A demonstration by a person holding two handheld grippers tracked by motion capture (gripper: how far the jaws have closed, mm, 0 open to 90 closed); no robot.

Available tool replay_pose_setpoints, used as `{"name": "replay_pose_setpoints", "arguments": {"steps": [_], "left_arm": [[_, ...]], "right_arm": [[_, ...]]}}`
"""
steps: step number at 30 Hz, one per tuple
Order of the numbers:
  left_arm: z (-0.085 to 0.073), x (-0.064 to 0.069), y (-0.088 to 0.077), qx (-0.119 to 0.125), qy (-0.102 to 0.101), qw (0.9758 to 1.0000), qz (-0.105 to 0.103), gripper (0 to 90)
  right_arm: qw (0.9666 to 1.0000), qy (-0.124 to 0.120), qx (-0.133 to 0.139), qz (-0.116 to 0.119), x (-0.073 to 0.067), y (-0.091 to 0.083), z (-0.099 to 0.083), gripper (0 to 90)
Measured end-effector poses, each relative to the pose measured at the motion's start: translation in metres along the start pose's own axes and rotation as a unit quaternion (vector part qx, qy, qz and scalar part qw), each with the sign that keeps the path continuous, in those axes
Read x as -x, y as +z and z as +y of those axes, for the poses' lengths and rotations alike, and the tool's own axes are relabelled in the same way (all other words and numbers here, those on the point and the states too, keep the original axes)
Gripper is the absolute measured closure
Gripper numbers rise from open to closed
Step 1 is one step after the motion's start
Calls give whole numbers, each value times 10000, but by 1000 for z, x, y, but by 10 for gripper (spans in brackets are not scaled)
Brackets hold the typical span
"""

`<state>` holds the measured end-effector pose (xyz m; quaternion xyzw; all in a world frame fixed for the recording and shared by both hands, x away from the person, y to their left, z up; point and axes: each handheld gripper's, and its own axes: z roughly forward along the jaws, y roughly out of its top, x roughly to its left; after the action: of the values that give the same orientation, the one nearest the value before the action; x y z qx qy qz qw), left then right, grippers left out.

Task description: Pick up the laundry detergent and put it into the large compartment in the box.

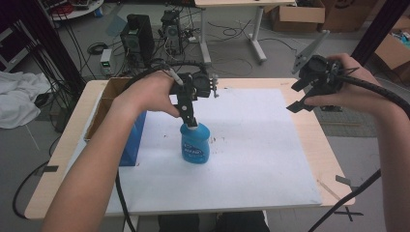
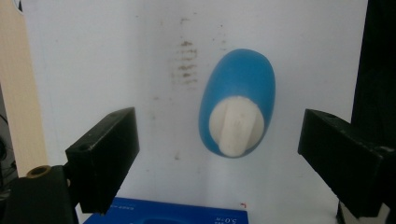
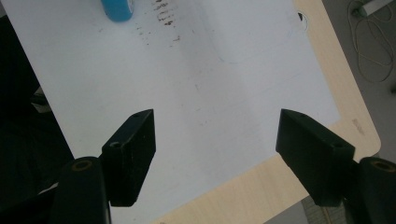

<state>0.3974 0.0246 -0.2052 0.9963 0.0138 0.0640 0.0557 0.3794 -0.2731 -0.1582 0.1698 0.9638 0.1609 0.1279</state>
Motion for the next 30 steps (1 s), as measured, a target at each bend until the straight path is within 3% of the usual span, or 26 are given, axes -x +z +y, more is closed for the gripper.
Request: {"name": "replay_pose_setpoints", "arguments": {"steps": [30], "left_arm": [[-7,9,51,-21,-90,9996,-272,131]], "right_arm": [[10000,-50,-73,33,-6,7,3,284]]}}
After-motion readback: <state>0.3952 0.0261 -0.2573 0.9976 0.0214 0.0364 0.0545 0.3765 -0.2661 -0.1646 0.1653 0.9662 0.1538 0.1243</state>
